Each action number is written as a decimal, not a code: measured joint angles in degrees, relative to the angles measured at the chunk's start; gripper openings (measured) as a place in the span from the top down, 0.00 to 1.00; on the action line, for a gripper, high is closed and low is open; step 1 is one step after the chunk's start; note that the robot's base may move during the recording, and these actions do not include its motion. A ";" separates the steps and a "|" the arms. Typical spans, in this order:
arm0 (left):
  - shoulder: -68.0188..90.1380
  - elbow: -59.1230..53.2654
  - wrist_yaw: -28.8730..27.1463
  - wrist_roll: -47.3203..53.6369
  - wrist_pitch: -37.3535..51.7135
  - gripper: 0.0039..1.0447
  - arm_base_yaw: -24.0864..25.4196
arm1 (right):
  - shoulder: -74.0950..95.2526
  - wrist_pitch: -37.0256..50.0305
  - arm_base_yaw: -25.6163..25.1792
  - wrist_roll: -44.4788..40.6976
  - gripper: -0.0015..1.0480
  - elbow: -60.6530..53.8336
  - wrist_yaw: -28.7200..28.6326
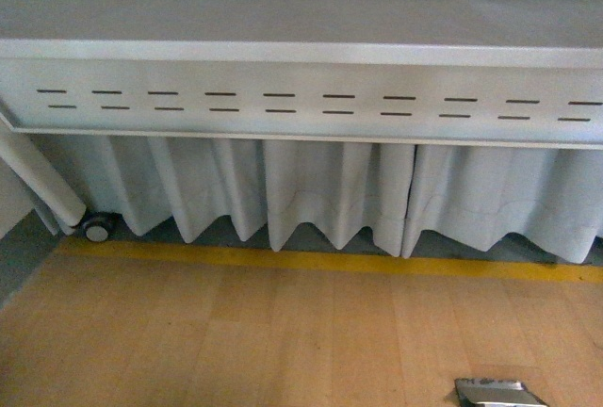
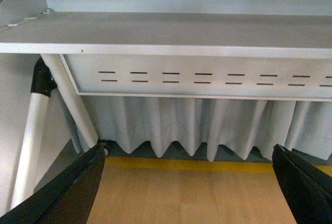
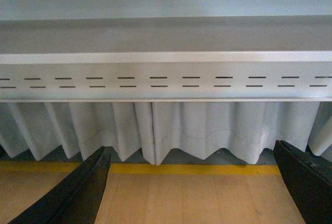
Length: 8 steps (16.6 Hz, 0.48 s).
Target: Open oven
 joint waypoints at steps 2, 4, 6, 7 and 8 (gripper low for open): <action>0.00 0.00 -0.02 -0.02 0.00 0.06 0.00 | 0.00 0.00 0.00 0.00 0.06 0.00 0.00; 0.00 0.00 0.00 -0.02 0.00 0.06 0.00 | 0.00 0.00 0.00 0.00 0.06 0.00 0.00; 0.00 0.00 0.00 -0.02 0.00 0.06 0.00 | 0.00 0.00 0.00 0.00 0.06 0.00 0.00; 0.00 0.00 0.00 -0.02 0.00 0.06 0.00 | 0.00 0.00 0.00 0.00 0.06 0.00 0.00; 0.00 0.00 0.00 -0.02 0.00 0.06 0.00 | 0.00 0.00 0.00 0.00 0.06 0.00 0.00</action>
